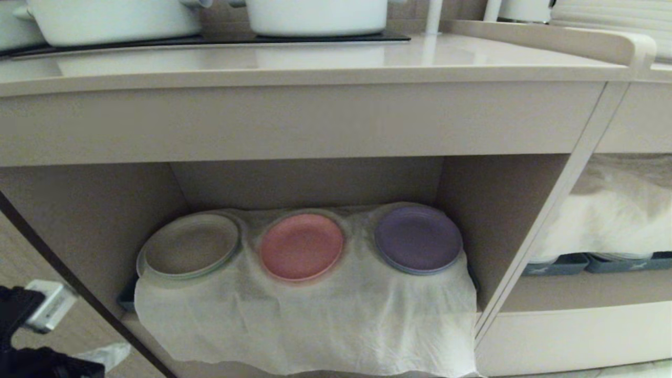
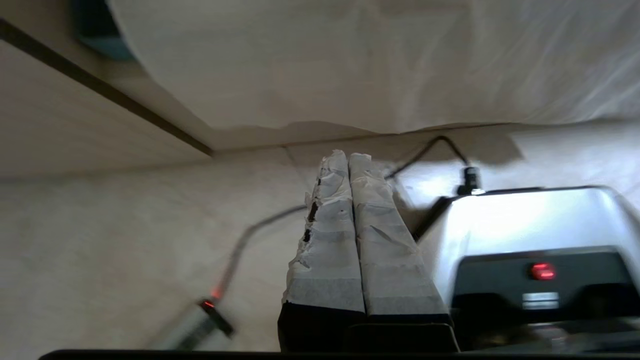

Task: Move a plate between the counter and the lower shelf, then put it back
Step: Pick up the plate in the cupboard

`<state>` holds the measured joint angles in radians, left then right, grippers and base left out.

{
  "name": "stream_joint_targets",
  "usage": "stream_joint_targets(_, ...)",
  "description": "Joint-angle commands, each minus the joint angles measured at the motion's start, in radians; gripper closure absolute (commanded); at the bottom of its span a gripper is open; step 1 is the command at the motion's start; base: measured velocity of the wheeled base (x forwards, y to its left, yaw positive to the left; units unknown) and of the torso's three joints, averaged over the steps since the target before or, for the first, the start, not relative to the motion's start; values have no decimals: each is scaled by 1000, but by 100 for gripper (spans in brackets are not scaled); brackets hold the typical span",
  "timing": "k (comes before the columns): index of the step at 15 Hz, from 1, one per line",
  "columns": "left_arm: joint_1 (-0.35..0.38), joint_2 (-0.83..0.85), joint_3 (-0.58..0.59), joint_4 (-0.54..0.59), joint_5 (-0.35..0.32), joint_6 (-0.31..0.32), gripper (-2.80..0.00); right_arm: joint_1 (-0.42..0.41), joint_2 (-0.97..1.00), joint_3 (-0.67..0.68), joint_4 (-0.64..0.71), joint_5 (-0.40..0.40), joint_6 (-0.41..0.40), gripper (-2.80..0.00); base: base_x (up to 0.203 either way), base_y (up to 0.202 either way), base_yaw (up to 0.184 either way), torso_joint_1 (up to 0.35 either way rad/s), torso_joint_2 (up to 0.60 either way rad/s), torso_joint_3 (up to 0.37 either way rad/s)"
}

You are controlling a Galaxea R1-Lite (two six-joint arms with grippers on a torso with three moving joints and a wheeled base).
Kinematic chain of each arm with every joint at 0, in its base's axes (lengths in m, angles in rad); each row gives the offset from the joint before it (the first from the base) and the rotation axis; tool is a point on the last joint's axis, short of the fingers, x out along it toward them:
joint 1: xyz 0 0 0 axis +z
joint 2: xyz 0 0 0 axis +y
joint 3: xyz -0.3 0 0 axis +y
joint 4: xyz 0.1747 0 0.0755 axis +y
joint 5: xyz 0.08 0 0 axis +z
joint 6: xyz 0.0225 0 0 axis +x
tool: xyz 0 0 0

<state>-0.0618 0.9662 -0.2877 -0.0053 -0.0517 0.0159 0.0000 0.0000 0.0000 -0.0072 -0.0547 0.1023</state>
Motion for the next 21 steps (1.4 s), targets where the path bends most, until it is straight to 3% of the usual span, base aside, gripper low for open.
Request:
stream_joint_targets(1,22,-126,48,-1,-7,49,0,0,0,0,0,-1,0,0,0,0,0,0,0,0)
stream_joint_targets(7,16,-234,79,0,-2,103,0,0,0,0,0,-1,0,0,0,0,0,0,0,0)
stream_joint_targets(11,17,-325,116,3,3,191,0,0,0,0,0,-1,0,0,0,0,0,0,0,0)
stream_joint_targets(18,19,-564,168,74,44,201,0,0,0,0,0,-1,0,0,0,0,0,0,0,0)
stream_joint_targets(21,18,-641,189,77,32,200,0,0,0,0,0,-1,0,0,0,0,0,0,0,0)
